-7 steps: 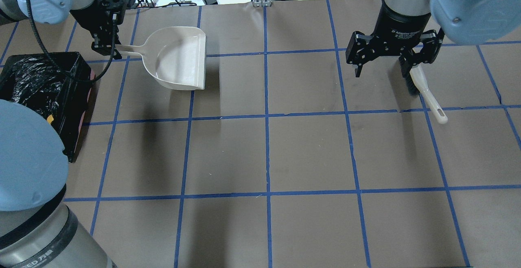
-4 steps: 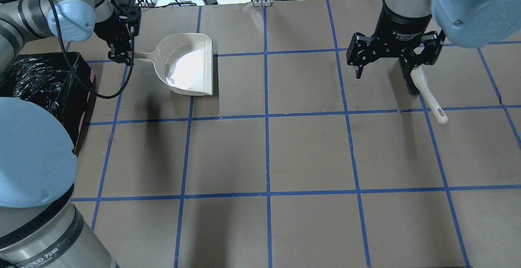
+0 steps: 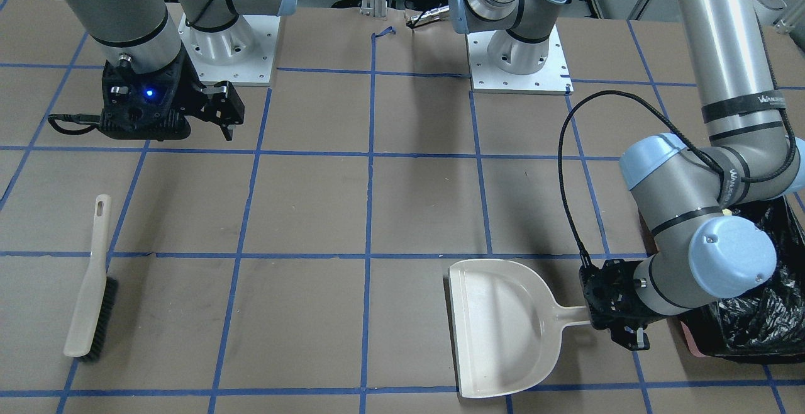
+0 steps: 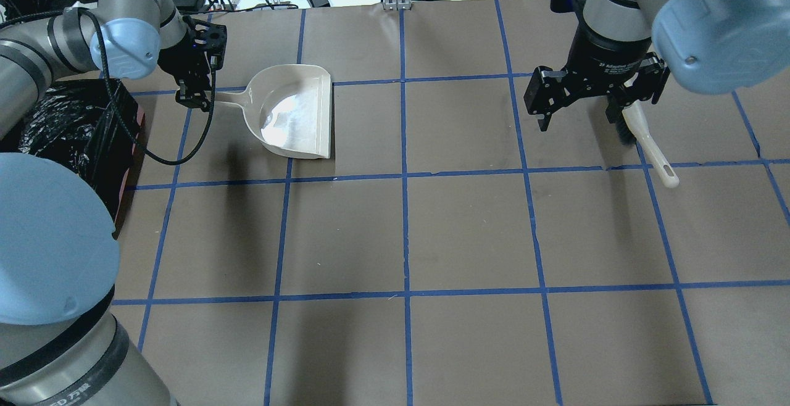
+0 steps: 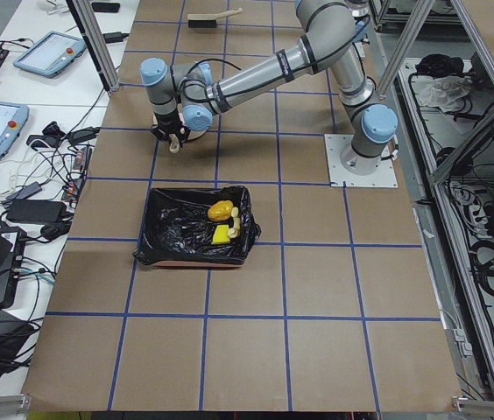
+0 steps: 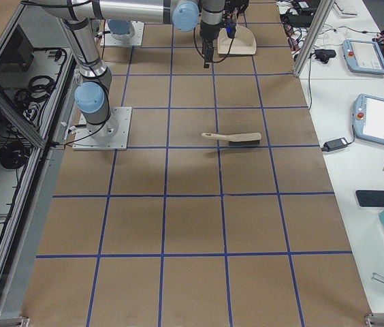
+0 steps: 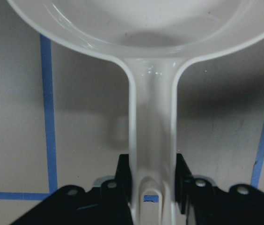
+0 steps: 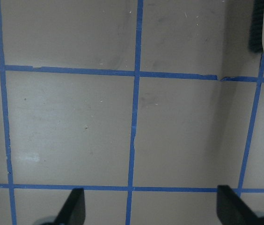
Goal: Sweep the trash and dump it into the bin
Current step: 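Lower the empty dustpan onto the table with the left gripper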
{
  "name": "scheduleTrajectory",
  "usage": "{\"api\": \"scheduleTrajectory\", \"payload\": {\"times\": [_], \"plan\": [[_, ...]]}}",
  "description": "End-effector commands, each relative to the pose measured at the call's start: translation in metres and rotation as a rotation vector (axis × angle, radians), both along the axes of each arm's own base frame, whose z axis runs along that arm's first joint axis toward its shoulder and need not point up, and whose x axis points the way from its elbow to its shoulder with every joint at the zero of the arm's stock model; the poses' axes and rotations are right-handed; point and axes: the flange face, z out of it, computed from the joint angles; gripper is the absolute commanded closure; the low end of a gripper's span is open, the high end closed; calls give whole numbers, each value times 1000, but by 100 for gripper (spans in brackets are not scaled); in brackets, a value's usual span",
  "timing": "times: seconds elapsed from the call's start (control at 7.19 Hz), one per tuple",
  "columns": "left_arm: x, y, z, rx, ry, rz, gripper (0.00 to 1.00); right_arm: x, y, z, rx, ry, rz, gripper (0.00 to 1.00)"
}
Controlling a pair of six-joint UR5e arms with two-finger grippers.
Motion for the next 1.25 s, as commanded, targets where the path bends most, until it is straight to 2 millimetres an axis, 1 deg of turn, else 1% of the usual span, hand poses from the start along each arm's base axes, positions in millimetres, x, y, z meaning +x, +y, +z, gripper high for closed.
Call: {"api": "scheduleTrajectory", "payload": {"times": [0.0,0.14,0.28,0.42,0.56,0.7,0.83,0.97,1.11], "plan": [[-2,8,-2,12,1,-4,65,-1,1,5,-21,-2,0,0],[-2,8,-3,13,3,-3,23,-1,1,6,-23,-2,-9,0],[-1,7,2,4,3,-1,4,-1,2,8,-29,-2,-12,0],[0,4,10,-12,1,13,0,-1,0,10,-53,-2,-14,0],[-4,1,27,-46,20,19,0,0,0,10,-57,-2,-14,0],[-7,-3,59,-83,43,43,0,0,0,10,-57,-2,-14,0],[-11,9,100,-63,51,47,0,0,0,10,-58,-2,-14,0],[-14,26,138,-54,54,60,0,0,0,10,-55,-2,-14,0],[-18,39,158,-51,60,148,0,0,0,10,-55,-2,-14,0]]}}
